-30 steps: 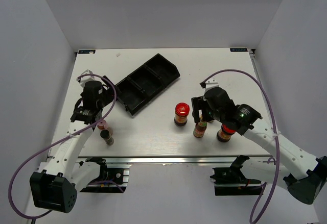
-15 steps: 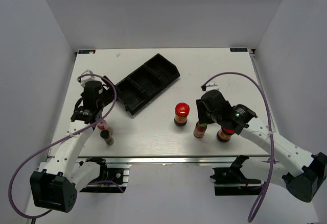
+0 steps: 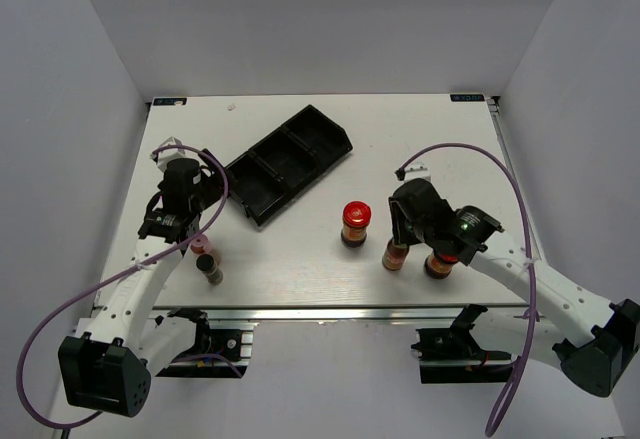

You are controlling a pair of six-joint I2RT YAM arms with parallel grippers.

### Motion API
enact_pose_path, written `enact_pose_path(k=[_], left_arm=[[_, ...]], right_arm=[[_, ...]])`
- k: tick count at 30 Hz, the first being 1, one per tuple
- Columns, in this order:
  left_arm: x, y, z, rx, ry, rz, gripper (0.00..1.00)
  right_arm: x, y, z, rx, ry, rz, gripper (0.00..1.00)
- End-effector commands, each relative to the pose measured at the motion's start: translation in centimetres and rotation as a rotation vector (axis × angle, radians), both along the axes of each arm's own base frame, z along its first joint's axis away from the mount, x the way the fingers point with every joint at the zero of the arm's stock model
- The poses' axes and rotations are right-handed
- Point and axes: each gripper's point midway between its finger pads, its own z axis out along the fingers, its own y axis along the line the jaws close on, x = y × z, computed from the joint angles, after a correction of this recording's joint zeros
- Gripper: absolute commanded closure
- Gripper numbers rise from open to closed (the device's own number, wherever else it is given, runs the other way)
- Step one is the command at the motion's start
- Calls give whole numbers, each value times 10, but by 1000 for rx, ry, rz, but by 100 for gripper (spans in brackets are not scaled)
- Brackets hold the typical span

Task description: Organize the condiment bottles

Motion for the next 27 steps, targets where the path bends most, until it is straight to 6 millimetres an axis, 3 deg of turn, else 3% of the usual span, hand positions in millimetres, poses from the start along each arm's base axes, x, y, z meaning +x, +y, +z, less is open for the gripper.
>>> enact_pose_path(k=[1,7,11,14,17,18,19,21,22,24,25,26,27], left_arm=[[1,0,20,-11,-49,-3,2],[4,-2,20,-15,-55,-13,2],[8,-3,21,-3,-41,-19,2],[11,-3,22,-6,-49,-16,2],[13,-5,23,-7,-54,-25,2],[14,-3,21,0,-41,-15,2],[14,-2,19,5,-28,-13,2],[16,0,22,14,-30,-3,2],[16,1,21,18,-29,1,2],[17,-1,19,16,-28,-7,2],[18,-1,20,15,-34,-8,2],[18,-1,19,15,-35,-7,2],[19,1,18,22,-32,5,2]], right_arm=[[23,0,51,58,-156,-69,93],[57,12,120,122,-328,-127,100],[78,44,146,147,-366,-44,100],[96,52,163,151,-433,-56,100],[119,64,188,147,-504,-64,100],[131,72,185,122,-504,-59,100],[139,76,207,146,-548,-67,100],[162,92,206,119,-556,-39,100],[169,98,227,149,-591,-37,100],[193,117,215,120,-580,1,100],[202,123,231,145,-611,-1,100],[217,133,215,123,-588,-1,100],[227,136,213,118,-589,0,100]])
